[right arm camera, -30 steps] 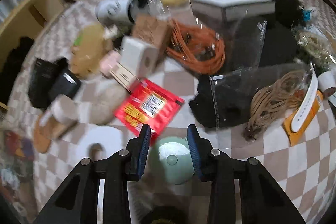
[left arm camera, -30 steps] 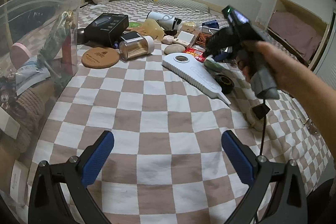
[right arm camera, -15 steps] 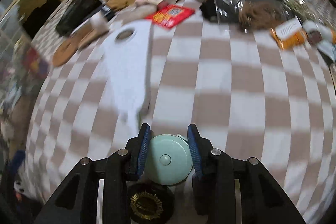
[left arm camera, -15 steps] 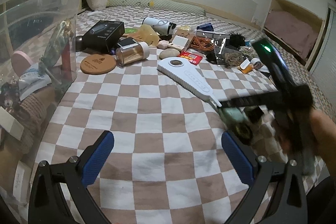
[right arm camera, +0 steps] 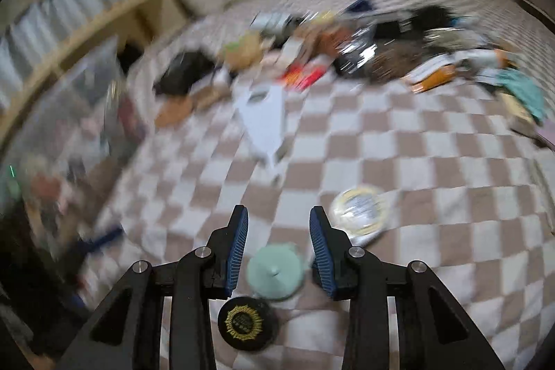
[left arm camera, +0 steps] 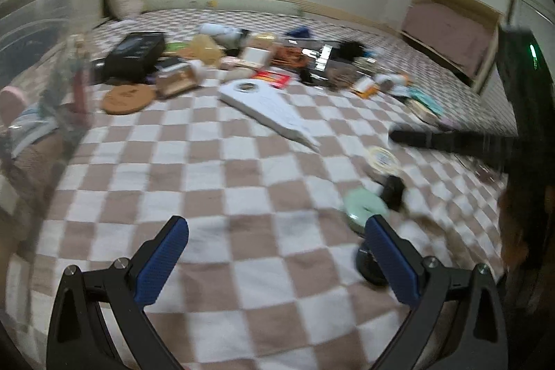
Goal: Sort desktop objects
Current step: 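Lower the left gripper onto the black round tin and grasp it while the right gripper holds the green tin, then carry the black tin and green tin with both grippers toward the clear bin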
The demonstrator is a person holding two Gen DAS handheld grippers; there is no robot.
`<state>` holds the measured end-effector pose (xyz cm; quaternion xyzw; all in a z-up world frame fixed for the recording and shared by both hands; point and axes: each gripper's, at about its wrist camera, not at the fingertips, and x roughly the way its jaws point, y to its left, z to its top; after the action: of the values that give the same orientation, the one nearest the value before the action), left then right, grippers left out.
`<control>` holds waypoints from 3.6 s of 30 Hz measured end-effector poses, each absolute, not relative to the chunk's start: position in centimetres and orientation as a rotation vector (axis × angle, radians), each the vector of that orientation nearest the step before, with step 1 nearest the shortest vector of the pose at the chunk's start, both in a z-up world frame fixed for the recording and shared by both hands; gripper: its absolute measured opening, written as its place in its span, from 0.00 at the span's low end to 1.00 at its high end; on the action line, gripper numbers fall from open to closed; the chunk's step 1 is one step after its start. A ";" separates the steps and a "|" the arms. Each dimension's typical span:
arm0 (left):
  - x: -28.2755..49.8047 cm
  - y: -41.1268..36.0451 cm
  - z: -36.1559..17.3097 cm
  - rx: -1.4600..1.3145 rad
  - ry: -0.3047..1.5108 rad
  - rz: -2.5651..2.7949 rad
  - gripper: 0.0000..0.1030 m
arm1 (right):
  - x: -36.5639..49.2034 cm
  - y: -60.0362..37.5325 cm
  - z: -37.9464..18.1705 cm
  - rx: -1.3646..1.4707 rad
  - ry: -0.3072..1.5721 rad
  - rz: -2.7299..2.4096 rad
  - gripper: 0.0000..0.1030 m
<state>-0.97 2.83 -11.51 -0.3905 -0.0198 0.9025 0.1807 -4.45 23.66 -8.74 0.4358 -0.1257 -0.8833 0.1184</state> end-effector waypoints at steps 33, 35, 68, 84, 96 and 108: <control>-2.9 3.6 -15.6 -1.259 0.122 2.605 0.48 | -0.9 24.0 -15.4 1.433 -0.518 -2.437 0.36; -3.2 2.3 -15.6 -1.275 0.083 2.625 0.48 | -1.4 23.3 -15.8 1.439 -0.541 -2.419 0.36; -3.5 2.9 -14.9 -1.182 0.090 2.588 0.73 | -3.2 19.2 -14.9 1.296 -0.631 -2.274 0.32; -2.7 1.9 -13.4 -1.129 0.182 2.628 0.73 | -5.2 18.2 -16.2 1.399 -0.731 -2.259 0.15; 2.7 7.7 -15.2 -0.851 1.102 2.481 0.66 | -4.5 19.5 -15.5 1.374 -0.690 -2.307 0.15; 1.7 8.5 -17.8 -0.901 1.274 2.447 0.66 | -4.5 21.1 -15.6 1.384 -0.734 -2.303 0.15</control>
<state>1.67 8.54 -17.79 -0.3082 0.4357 0.8372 0.1195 -4.53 21.07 -15.63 0.4890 -0.2594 -0.8137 0.1774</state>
